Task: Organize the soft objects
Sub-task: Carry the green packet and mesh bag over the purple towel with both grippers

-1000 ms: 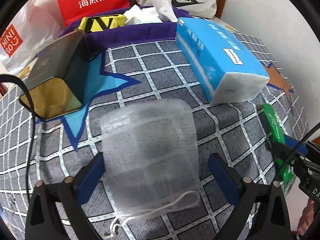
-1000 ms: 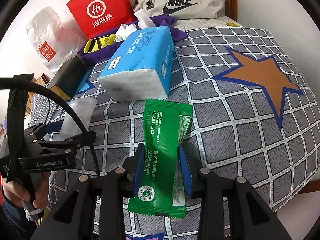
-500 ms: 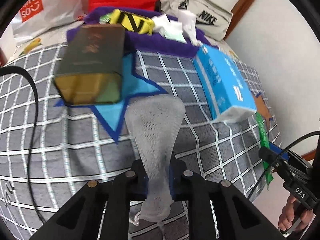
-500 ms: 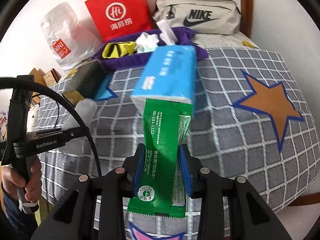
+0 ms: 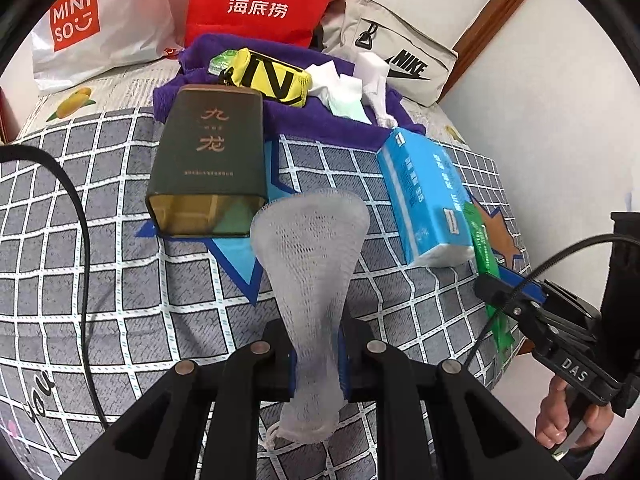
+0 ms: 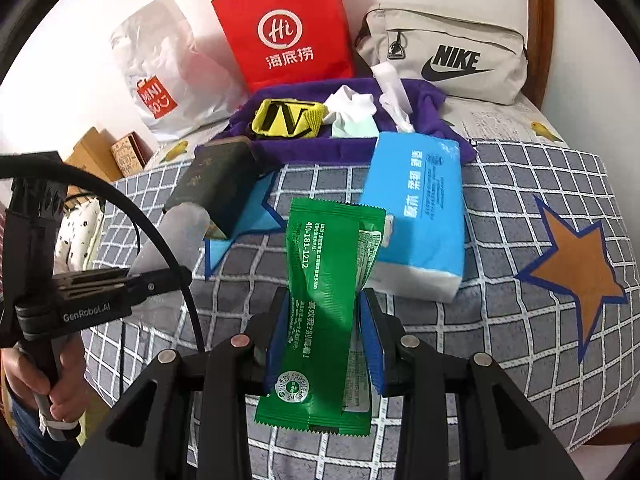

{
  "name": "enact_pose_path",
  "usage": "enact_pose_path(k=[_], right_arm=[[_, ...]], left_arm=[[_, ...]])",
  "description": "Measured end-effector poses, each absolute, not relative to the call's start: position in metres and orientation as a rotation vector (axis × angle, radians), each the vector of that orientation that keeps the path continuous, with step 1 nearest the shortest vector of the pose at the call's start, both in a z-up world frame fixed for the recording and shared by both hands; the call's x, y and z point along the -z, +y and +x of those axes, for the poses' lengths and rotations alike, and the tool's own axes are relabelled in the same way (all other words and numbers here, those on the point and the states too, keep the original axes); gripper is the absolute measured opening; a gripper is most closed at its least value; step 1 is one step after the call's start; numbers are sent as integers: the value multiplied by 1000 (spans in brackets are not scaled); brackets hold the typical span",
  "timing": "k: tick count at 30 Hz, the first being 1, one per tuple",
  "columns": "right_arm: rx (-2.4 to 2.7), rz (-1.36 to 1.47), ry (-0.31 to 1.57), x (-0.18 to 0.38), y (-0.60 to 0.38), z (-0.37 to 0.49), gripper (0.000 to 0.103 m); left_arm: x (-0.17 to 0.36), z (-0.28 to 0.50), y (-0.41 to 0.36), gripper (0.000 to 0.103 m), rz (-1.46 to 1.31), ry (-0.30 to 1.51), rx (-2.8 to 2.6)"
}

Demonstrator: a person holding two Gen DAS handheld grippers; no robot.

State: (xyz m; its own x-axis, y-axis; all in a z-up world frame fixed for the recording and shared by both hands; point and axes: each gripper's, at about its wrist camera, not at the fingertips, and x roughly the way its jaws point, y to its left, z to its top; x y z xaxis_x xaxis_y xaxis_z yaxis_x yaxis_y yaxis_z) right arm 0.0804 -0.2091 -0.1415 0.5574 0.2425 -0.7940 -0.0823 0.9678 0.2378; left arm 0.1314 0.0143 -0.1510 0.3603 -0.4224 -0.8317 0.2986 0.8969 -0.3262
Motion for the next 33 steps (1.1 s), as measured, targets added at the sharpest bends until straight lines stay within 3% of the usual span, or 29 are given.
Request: enact_pose_path(k=[18,33], right_arm=[[-182,184,975,124,-214,122,35],[-186,169,959,112,-229,205,35]], left_arm=[[106,153,24,15,-108,1042,457],[90,239,24,15,-79,1016,422]])
